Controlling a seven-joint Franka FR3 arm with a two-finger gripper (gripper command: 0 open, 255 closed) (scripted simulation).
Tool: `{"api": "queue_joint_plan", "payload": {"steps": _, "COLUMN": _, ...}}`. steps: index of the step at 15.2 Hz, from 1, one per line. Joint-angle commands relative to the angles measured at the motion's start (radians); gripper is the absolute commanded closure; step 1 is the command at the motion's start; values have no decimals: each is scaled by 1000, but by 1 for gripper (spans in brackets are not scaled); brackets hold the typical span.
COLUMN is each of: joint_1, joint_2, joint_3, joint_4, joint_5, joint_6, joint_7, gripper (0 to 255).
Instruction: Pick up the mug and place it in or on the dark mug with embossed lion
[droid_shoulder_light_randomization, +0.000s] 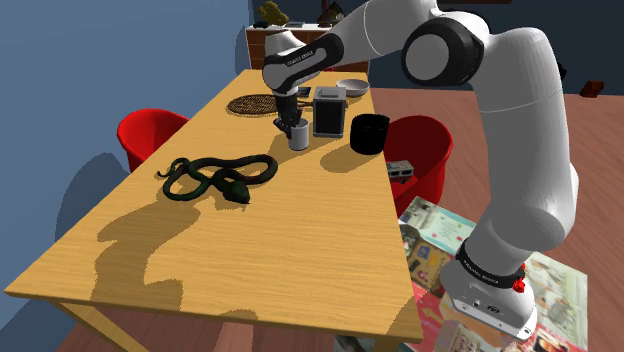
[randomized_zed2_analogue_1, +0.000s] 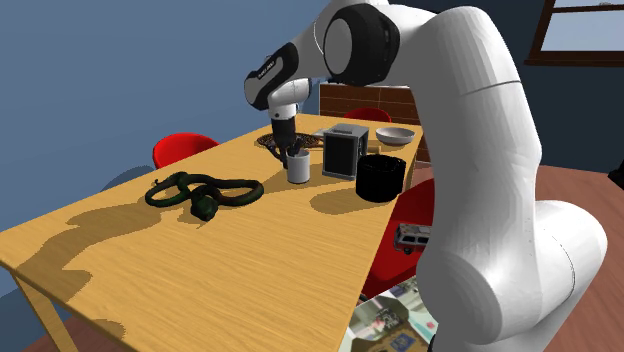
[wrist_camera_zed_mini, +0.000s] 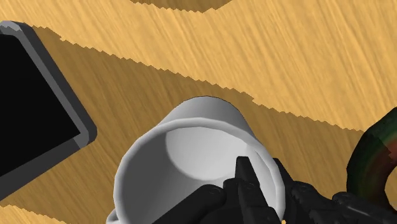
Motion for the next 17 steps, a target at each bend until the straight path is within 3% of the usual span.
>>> {"api": "queue_joint_plan", "payload": {"steps": 1, "joint_1": -1, "joint_2": -9, "joint_3": 0, "joint_4": 11, "joint_5": 1, "joint_6": -20, "joint_7": -2, "gripper": 255}}
{"api": "queue_joint_plan", "payload": {"steps": 17, "joint_1": 0, "joint_2": -48, "joint_3": 1, "joint_4": 166, "joint_5": 5, "joint_6": -214, "joint_7": -15, "gripper": 255}}
